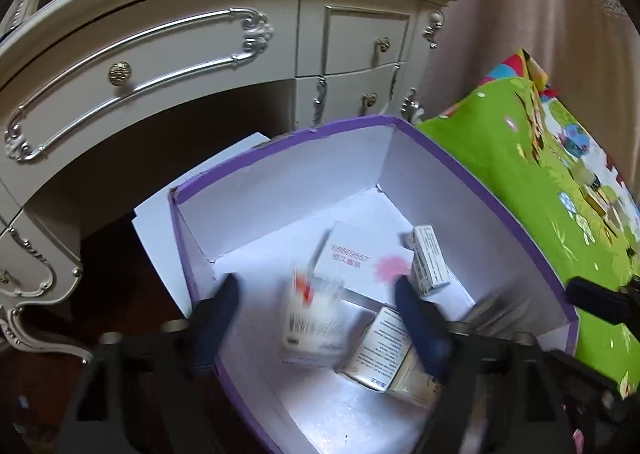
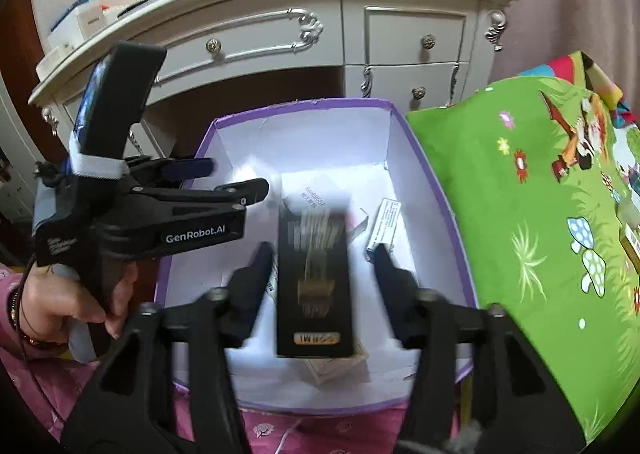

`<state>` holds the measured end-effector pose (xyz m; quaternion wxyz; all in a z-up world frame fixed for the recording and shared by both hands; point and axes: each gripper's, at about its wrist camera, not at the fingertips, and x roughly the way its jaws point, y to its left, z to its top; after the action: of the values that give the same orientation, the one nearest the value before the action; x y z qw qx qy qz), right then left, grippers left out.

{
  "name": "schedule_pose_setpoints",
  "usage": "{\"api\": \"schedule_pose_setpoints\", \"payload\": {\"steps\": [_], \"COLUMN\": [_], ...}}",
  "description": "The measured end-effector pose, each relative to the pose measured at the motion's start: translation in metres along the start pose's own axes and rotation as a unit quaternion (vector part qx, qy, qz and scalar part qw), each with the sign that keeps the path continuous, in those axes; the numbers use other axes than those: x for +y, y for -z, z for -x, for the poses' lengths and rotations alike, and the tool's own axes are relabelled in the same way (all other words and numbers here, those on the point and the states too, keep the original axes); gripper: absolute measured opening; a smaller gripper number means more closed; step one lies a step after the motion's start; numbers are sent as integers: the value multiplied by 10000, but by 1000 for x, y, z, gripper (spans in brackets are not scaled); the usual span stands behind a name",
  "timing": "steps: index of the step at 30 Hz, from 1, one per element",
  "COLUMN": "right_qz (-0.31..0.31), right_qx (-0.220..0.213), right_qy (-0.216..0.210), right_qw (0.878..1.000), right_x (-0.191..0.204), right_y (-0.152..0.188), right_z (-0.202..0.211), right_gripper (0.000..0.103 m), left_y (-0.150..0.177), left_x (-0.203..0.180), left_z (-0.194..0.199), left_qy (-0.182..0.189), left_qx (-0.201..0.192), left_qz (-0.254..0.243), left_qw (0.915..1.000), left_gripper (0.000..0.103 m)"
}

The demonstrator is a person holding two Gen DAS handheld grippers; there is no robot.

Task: Organize rigid objects
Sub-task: 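Open both tools to drop the medicine box and DORMI box inside, then move both open tools back over the tablecloth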

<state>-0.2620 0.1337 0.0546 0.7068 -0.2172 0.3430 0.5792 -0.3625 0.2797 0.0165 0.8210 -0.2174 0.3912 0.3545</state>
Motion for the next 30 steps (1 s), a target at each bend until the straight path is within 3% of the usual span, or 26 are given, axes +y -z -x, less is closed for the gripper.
{"api": "schedule_pose_setpoints", "payload": {"steps": [5,10,14,16,19,22,23,24,26,28,30], "right_qz": [-298,-802,-1319,-1672,-2429,-3207,-3407,-3574,-3781,-3958,-4072], "right_qx": [-339,-556,-638,-606,-461,-376,-357,-305,-199,-114,-49], "right_qy": [165,806,1394,1841,2340,2616,2731,2882,3063,3068,3058], "right_qw": [9988,9920,9793,9667,9403,9096,8989,8879,8734,8655,8606], "right_x": [-17,-57,-101,-128,-170,-211,-226,-241,-268,-299,-325], "right_y": [10,29,64,91,133,172,183,193,205,209,207], "right_z": [31,68,103,119,140,162,169,174,178,177,170], "right_gripper": [69,74,81,83,84,84,84,84,84,84,84], "left_y": [-1,-1,-2,-2,-1,3,5,8,12,16,18], "left_x": [-17,-44,-78,-101,-153,-224,-254,-283,-329,-362,-389], "left_z": [7,13,17,16,10,3,-1,-6,-18,-31,-37], "left_qy": [86,193,451,705,1262,1985,2222,2394,2511,2590,2489], "left_qx": [-64,-138,-156,-110,103,304,343,338,396,613,526], "left_qz": [-274,-684,-1055,-1299,-1784,-2373,-2636,-2886,-3195,-3277,-3340], "left_qw": [9996,9974,9933,9890,9758,9505,9381,9264,9128,9065,9076], "left_gripper": [88,88,88,88,88,88,88,88,88,88,92]}}
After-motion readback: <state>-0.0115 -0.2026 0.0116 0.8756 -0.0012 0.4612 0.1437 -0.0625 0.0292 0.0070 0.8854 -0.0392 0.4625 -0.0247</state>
